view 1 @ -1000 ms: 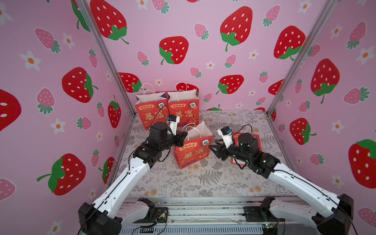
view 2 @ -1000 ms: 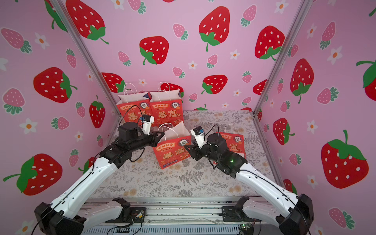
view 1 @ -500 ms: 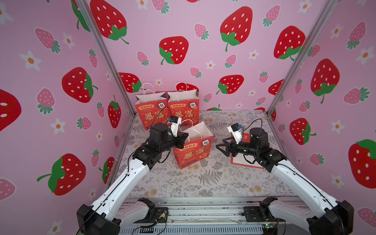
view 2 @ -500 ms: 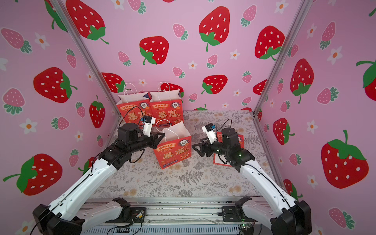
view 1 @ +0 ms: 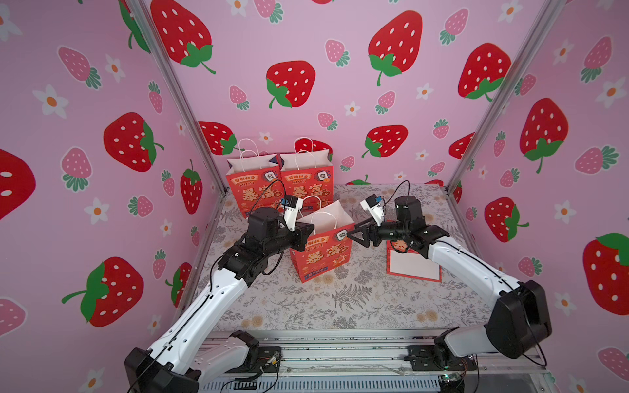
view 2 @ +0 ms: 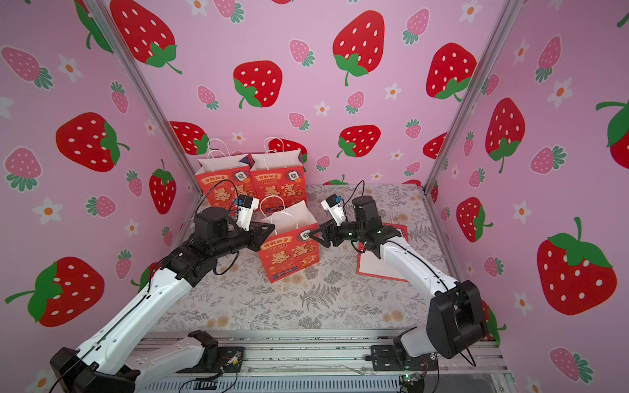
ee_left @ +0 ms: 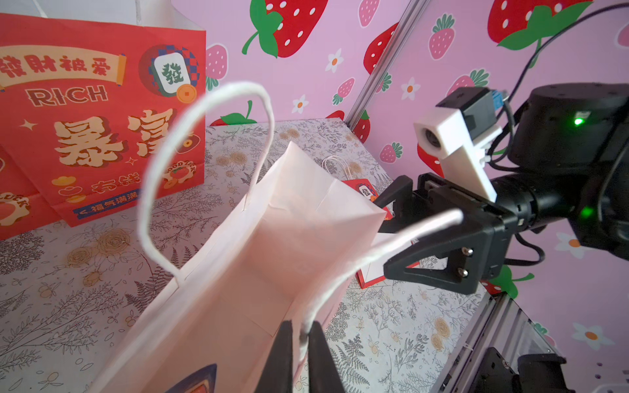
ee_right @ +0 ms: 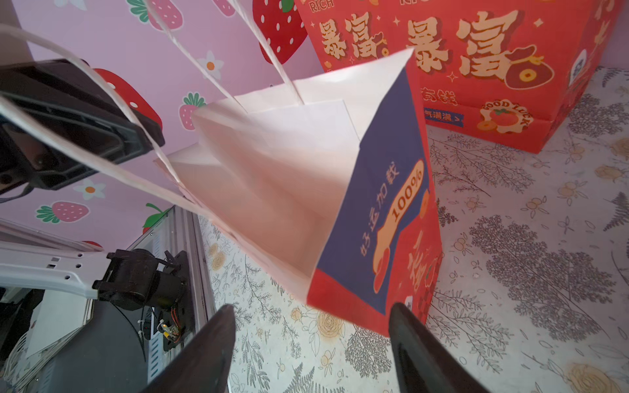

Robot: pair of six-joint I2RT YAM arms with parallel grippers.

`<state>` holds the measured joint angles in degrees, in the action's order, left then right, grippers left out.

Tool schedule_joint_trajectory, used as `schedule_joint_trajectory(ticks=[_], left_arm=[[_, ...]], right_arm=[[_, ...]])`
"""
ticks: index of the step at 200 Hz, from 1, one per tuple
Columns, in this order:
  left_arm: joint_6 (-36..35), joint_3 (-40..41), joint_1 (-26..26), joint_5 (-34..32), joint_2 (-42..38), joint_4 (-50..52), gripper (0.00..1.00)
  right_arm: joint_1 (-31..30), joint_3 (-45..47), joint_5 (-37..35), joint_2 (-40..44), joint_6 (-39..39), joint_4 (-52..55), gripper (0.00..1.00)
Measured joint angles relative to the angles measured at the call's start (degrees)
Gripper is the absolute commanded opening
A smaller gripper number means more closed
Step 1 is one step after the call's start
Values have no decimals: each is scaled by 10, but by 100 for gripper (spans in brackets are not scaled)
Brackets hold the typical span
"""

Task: Put away the paper bag
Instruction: Pick up the paper bag from the center of the board.

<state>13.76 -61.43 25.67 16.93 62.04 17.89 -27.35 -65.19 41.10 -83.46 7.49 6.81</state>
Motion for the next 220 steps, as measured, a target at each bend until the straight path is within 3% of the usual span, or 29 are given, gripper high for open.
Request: schedule_joint_trajectory(ticks=[48,107,164,220], left_arm=[[-5,0,0,-6,0,1,35],[-4,6,0,-24,-30,1,42],[2,46,0,-76,-127,-14,44],[18,101,-25,-149,-205,-35,46]], right_arm=[[-7,-33,19,-33,6,-19,64],[-23,-49,23,-49,12,-27,32],[-27,-31,19,-39,17,-32,4],[-27,-6,9,22,26,-4,0]])
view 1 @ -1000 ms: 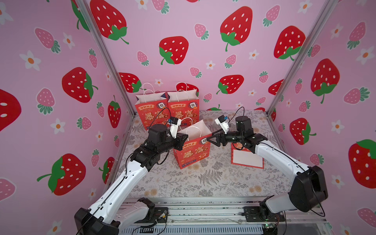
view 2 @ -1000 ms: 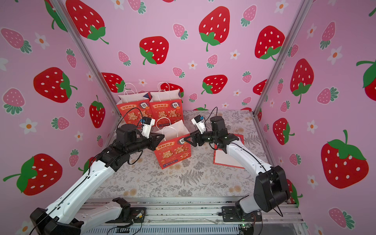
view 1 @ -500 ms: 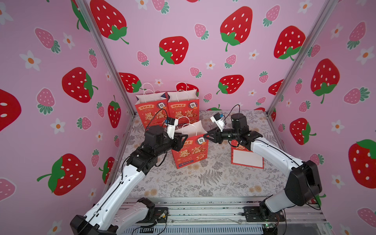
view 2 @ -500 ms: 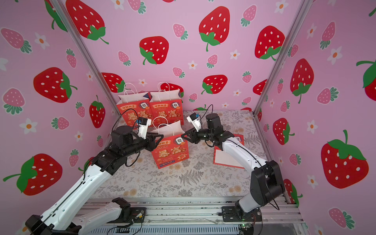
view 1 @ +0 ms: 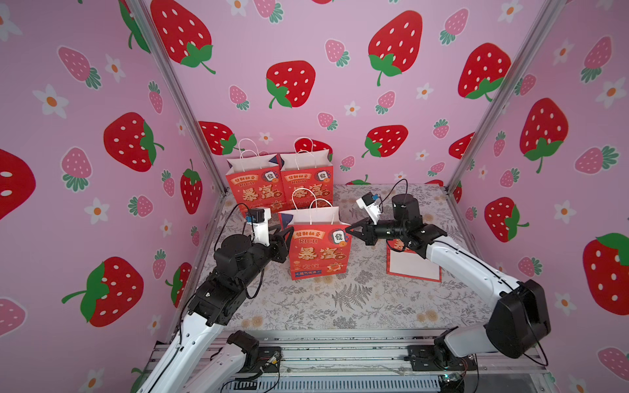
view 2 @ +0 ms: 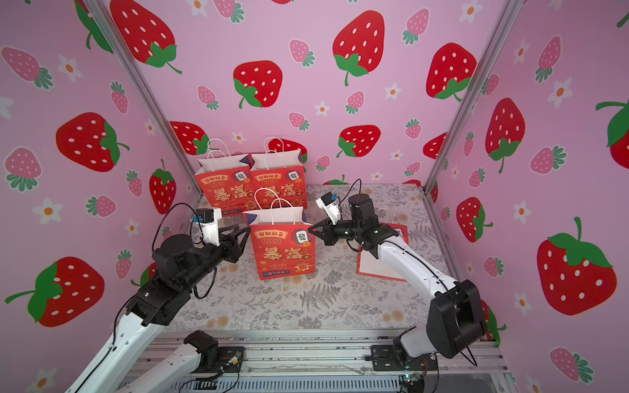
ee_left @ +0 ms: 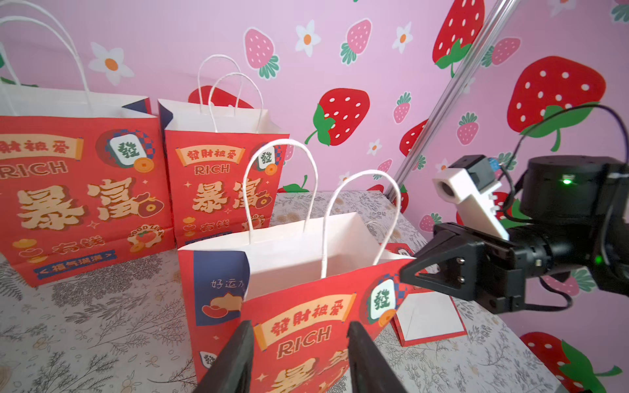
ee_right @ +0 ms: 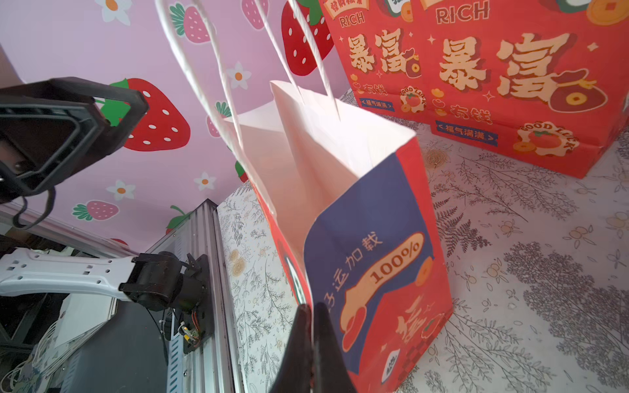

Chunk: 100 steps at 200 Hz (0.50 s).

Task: Put away the paper bag
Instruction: Pick up the paper bag from the center of the board.

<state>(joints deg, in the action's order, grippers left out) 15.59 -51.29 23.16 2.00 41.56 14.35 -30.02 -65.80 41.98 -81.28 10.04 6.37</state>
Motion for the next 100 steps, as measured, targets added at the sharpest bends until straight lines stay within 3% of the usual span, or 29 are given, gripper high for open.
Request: schedule_joint_trajectory(ticks=[54,100], left_arm=[[43,22,-65,50,-1,-31,47],[77,40,-82,120,45,-76,48]], right_arm=[[12,41,-30,132,2,76,0],[75,52,-18,223,16,152,0]])
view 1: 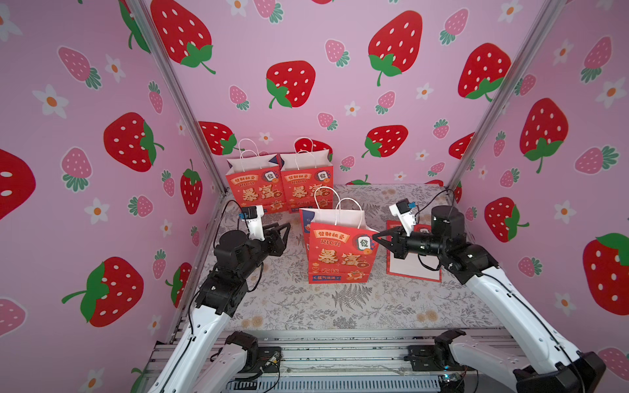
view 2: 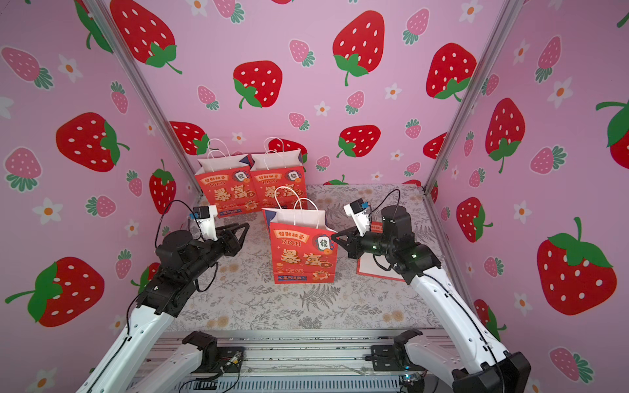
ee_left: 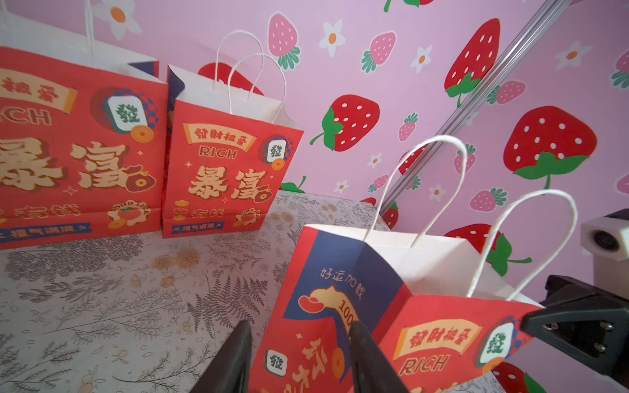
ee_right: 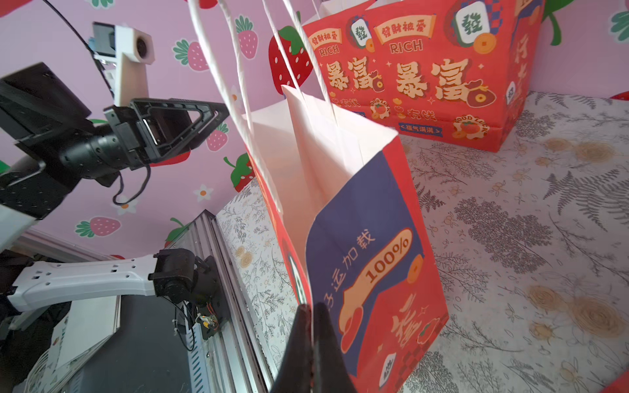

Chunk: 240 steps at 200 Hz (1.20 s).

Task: Put away the paper bag
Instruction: Pick up the paper bag from the center of the board, then press the paper bag.

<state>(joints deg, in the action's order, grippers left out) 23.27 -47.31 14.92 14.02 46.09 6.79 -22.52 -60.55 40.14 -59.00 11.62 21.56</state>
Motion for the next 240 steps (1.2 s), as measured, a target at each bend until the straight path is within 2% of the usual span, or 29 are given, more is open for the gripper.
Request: schedule_joint_trajectory(ticks=[14,36,75,116,176,199,219,240], left_arm=[[5,0,-1,24,20,-10,51],[6,0,-1,63,43,-21,63],[2,0,-2,133,76,-38,77],[-10,0,-3,192,107,-42,83],[4,0,-4,266,125,-88,84],[21,0,-4,295,124,-117,75],[38,0,-4,319,121,-141,57],[51,1,-4,337,116,-164,33]], right_arm=[[23,0,19,18,7,18,0],[51,-3,57,31,22,40,0],[66,-33,129,30,55,64,0],[66,-77,203,31,86,71,0],[66,-94,267,23,120,61,0],[66,-94,274,15,139,45,0],[66,-94,273,10,148,39,0],[66,-94,260,10,154,36,0]])
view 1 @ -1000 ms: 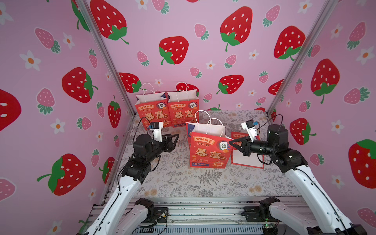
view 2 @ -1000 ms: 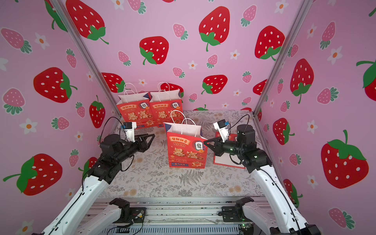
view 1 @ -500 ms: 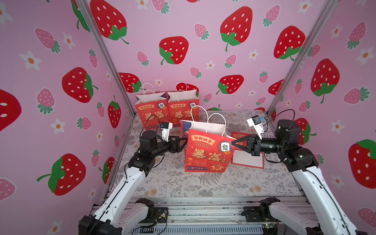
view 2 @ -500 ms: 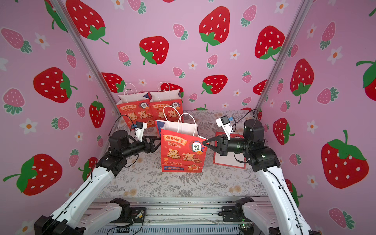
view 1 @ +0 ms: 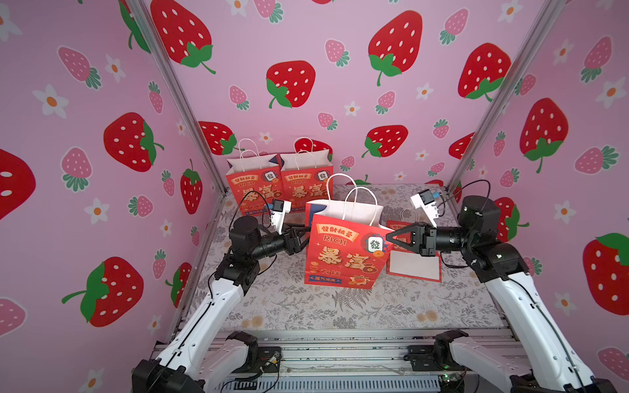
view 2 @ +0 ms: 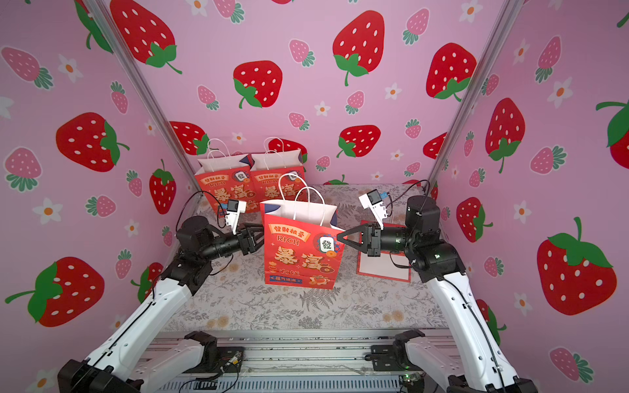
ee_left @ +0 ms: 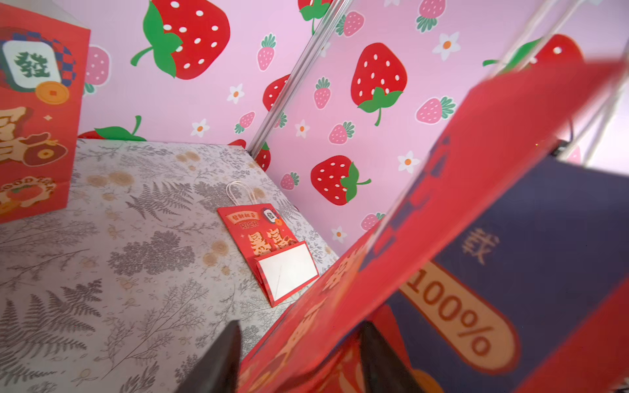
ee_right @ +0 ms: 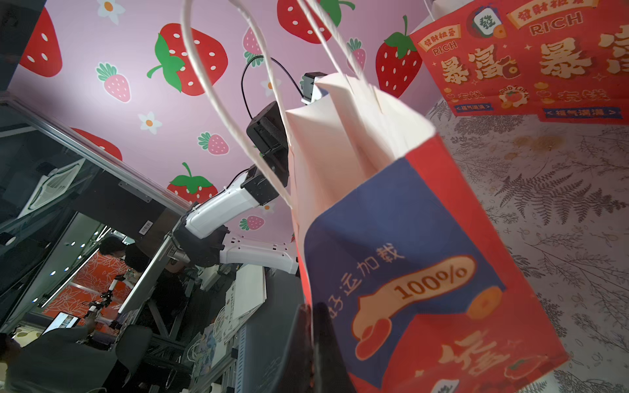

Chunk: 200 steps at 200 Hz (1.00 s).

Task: Put away the paper bag
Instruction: Press the paper bag.

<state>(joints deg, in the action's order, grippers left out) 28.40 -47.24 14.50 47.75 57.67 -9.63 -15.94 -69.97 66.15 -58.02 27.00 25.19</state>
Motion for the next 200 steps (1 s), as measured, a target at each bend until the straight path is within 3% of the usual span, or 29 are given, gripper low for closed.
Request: schedule_joint_trajectory(ticks=[29,52,99,127,164,200], left_arm=[[19,2,1,21,-3,-21,15],[27,2,5,28,-3,-30,0],[55,2,12,33,-3,-57,0],[82,10,12,31,-3,-89,0],[116,17,12,23,-4,-120,0],[143,18,12,21,-4,-146,0]], right_arm=[[0,0,-30,0,1,-3,1],[0,11,-54,5,11,-24,8],[-1,70,-92,37,58,-118,42],[-8,95,-103,46,78,-161,57],[-25,127,-117,67,94,-198,66],[-40,131,-136,79,87,-209,69]])
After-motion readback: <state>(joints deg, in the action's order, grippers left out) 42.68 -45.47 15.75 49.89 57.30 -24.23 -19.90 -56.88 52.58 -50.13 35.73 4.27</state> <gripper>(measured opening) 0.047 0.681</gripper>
